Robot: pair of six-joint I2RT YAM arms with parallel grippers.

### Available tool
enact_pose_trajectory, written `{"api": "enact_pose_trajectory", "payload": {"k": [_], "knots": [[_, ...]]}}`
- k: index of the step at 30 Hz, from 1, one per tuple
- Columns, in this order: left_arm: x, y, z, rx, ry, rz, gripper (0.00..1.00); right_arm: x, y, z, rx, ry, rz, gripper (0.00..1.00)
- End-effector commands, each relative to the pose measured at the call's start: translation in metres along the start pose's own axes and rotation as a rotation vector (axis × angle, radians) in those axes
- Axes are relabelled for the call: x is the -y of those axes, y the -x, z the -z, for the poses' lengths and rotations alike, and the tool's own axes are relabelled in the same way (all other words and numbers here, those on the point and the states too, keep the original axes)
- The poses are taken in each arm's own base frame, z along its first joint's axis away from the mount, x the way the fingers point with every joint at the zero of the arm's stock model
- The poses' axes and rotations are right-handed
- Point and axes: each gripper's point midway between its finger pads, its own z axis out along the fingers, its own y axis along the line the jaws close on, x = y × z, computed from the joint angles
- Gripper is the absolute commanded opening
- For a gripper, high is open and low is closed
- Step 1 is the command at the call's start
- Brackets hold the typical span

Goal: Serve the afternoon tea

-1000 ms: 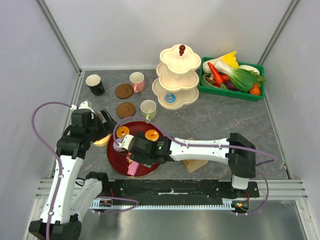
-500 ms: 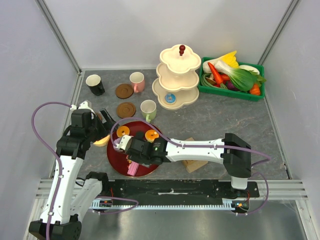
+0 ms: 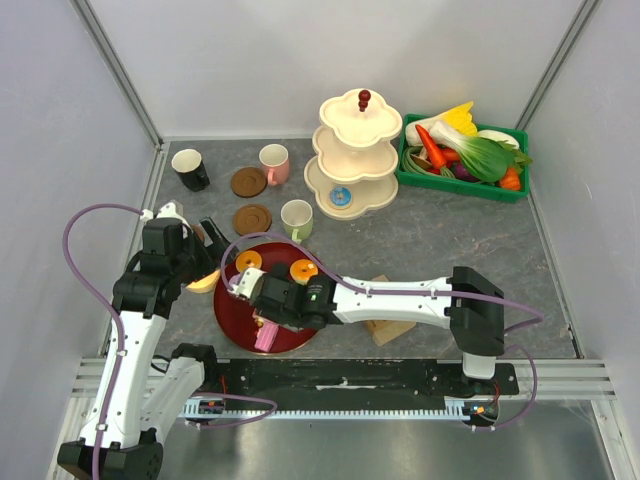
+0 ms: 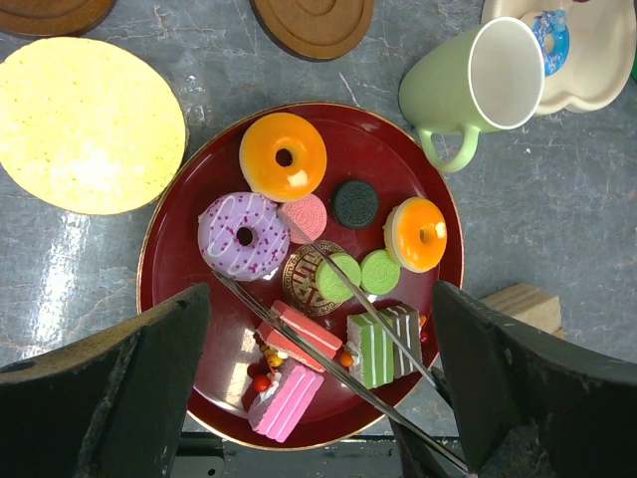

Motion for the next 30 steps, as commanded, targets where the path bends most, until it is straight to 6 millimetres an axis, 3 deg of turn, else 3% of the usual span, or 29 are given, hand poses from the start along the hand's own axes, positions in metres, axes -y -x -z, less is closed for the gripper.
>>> {"api": "enact_pose_trajectory", "payload": {"k": [1, 8, 13, 20, 27, 30], "knots": [[0.002, 0.009, 0.008, 0.031, -0.006, -0.014, 0.98, 0.015, 0.032, 0.042, 0.142, -0.014, -0.089, 0.52], [0.004, 0.009, 0.008, 0.032, -0.011, -0.011, 0.98, 0.035, 0.025, 0.08, 0.192, -0.05, -0.179, 0.5], [0.005, 0.011, 0.007, 0.037, -0.017, -0.007, 0.98, 0.065, 0.004, 0.1, 0.179, -0.18, -0.265, 0.5], [0.004, 0.009, 0.005, 0.03, -0.014, -0.008, 0.98, 0.119, -0.036, 0.097, 0.094, -0.305, -0.437, 0.5], [0.003, 0.007, 0.001, 0.023, -0.008, -0.008, 0.98, 0.178, -0.089, 0.082, -0.007, -0.448, -0.573, 0.49], [0.002, 0.006, -0.001, 0.017, -0.006, -0.006, 0.98, 0.197, -0.103, 0.075, -0.039, -0.498, -0.596, 0.49]]}}
